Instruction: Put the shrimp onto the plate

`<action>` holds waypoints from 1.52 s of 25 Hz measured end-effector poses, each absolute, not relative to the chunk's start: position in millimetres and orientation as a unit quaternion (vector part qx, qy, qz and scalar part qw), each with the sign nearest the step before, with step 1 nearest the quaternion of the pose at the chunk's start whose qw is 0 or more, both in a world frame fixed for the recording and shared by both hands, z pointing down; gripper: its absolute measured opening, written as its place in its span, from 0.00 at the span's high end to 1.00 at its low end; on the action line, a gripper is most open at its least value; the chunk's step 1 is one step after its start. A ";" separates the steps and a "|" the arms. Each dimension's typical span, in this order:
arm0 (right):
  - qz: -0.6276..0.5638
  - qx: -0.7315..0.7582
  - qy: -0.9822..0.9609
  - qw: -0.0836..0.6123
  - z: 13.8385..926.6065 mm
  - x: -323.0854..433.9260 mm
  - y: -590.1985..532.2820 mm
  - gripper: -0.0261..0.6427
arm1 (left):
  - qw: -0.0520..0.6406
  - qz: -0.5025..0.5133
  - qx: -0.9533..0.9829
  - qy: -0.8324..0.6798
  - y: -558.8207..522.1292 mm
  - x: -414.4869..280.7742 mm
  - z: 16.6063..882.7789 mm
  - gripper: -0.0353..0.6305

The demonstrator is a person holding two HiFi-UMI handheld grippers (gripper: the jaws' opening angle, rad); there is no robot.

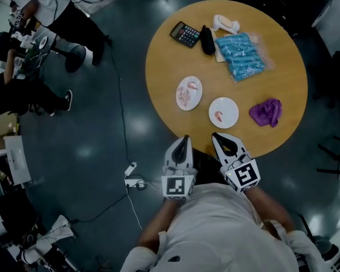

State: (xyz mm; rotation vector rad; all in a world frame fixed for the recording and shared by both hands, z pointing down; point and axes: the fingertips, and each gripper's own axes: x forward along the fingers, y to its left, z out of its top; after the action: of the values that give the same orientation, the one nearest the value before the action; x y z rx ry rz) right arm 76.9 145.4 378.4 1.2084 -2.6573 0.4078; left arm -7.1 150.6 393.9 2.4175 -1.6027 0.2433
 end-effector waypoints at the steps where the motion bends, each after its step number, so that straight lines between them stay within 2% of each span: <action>1: 0.135 0.411 -0.896 0.102 380.1 75.5 140.5 0.94 | 0.114 0.084 0.829 -0.541 145.2 -9.0 395.9 0.94; 10: 0.127 0.453 -0.869 0.154 398.7 66.7 93.9 0.94 | 0.137 0.083 0.860 -0.485 79.9 -37.0 399.3 0.94; 18: 0.125 0.436 -0.868 0.200 427.5 61.4 45.4 0.94 | 0.169 0.088 0.860 -0.473 50.6 -25.5 420.0 0.94; 29: 0.185 0.339 -0.853 0.350 545.2 48.3 -26.2 0.94 | 0.148 0.113 0.836 -0.516 21.6 -23.3 463.8 0.94; 32: 0.196 0.300 -0.848 0.391 576.0 37.1 -34.7 0.93 | 0.166 0.101 0.826 -0.528 19.4 -21.8 464.2 0.94; 38: 0.178 0.275 -0.823 0.464 613.7 27.3 -59.2 0.93 | 0.165 0.108 0.833 -0.518 28.8 -20.7 479.0 0.94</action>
State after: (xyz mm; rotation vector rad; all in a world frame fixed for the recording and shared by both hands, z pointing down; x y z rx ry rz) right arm 27.3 -59.2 613.7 0.6746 -2.0214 0.4378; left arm -20.7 28.8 479.0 2.3720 -1.4750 0.3083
